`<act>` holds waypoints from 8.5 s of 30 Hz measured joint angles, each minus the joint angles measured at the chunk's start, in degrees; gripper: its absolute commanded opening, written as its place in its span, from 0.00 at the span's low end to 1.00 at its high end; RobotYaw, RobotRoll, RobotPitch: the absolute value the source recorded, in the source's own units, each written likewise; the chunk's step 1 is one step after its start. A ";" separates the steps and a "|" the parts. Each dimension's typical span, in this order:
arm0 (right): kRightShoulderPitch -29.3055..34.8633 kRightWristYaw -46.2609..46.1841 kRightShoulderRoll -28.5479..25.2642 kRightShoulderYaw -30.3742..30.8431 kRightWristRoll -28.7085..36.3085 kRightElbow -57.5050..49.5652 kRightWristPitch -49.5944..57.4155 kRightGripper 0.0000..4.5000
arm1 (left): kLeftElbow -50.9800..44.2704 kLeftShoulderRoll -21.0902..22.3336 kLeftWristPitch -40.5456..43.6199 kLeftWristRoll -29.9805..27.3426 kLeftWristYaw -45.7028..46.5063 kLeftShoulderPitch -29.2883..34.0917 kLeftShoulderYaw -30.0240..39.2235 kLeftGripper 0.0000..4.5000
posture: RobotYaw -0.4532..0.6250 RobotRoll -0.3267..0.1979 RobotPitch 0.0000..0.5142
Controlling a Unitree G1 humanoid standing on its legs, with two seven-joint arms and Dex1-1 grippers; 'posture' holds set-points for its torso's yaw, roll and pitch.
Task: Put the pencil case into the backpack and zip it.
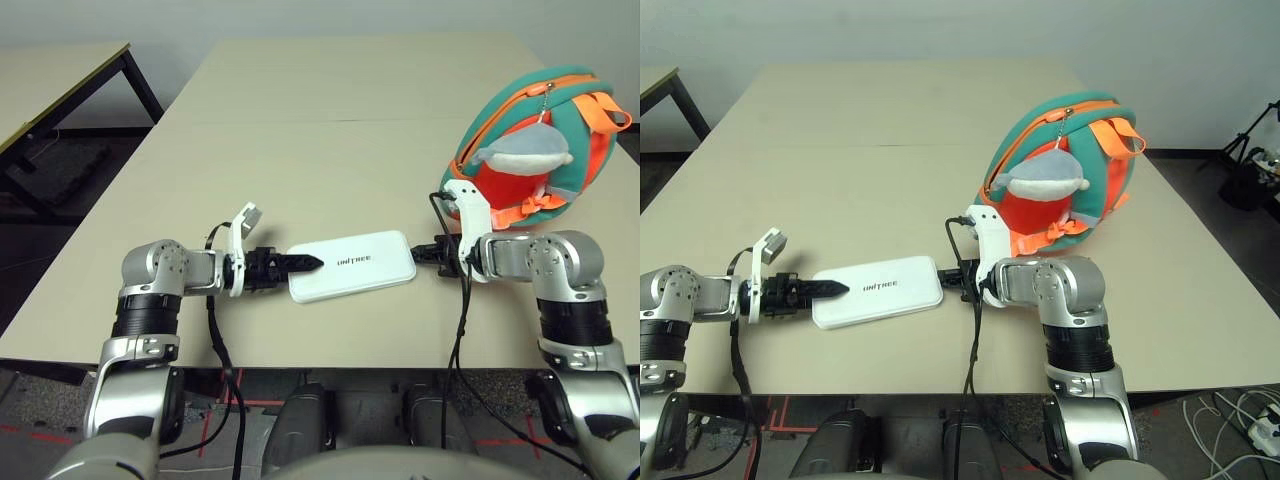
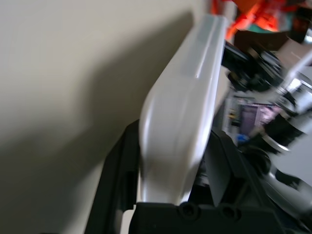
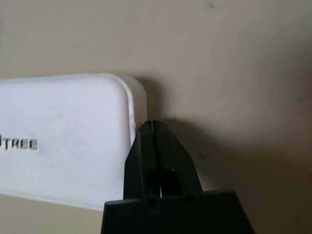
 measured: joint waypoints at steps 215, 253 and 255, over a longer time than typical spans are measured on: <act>26.62 1.51 -54.45 -22.48 67.10 -23.59 -20.68 0.05 | 5.13 -2.88 -39.52 28.28 -38.64 -48.05 -32.98 0.00 | 0.26 0.62 0.20; 24.45 2.60 -54.33 -20.97 66.23 -22.79 -20.71 0.05 | 2.95 -8.64 -39.97 30.66 -34.70 -49.20 -31.64 0.00 | 0.29 0.62 0.20; 24.30 2.73 -54.33 -20.77 66.22 -22.76 -20.69 0.05 | 2.75 -9.31 -39.97 30.67 -33.71 -48.04 -31.71 0.00 | 0.29 0.62 0.21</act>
